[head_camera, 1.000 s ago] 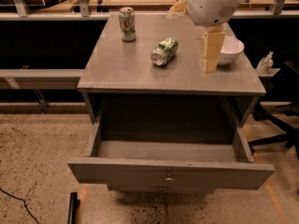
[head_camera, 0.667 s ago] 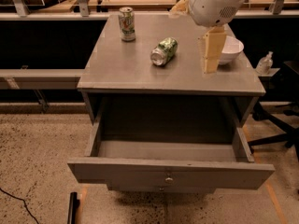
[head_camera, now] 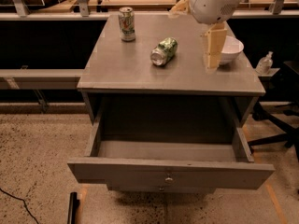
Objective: Place green can into top drawer
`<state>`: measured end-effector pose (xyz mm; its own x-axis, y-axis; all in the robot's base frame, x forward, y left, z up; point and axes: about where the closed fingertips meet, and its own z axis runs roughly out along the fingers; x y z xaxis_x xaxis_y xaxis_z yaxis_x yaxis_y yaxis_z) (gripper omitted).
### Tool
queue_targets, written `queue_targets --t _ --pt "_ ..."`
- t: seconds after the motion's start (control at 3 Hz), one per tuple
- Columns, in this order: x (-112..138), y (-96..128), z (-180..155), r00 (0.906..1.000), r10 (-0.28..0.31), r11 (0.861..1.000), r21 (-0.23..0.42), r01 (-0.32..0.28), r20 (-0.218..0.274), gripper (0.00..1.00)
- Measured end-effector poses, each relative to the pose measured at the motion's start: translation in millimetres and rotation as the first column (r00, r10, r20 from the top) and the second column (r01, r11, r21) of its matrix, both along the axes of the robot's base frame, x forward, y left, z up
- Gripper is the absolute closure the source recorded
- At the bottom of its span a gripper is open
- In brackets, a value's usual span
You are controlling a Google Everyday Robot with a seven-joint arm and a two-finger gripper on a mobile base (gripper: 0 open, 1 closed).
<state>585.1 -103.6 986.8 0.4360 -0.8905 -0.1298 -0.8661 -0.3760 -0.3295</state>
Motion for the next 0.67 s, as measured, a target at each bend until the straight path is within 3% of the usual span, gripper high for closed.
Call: queue_targets --t 0.33,0.67 --pt "48 0 -10 0.9897 0.140 0.990 -0.026 -0.139 0.030 0.00" --pt "80 3 -10 0.9536 0.283 0.957 -0.095 -0.274 0.101 0.00"
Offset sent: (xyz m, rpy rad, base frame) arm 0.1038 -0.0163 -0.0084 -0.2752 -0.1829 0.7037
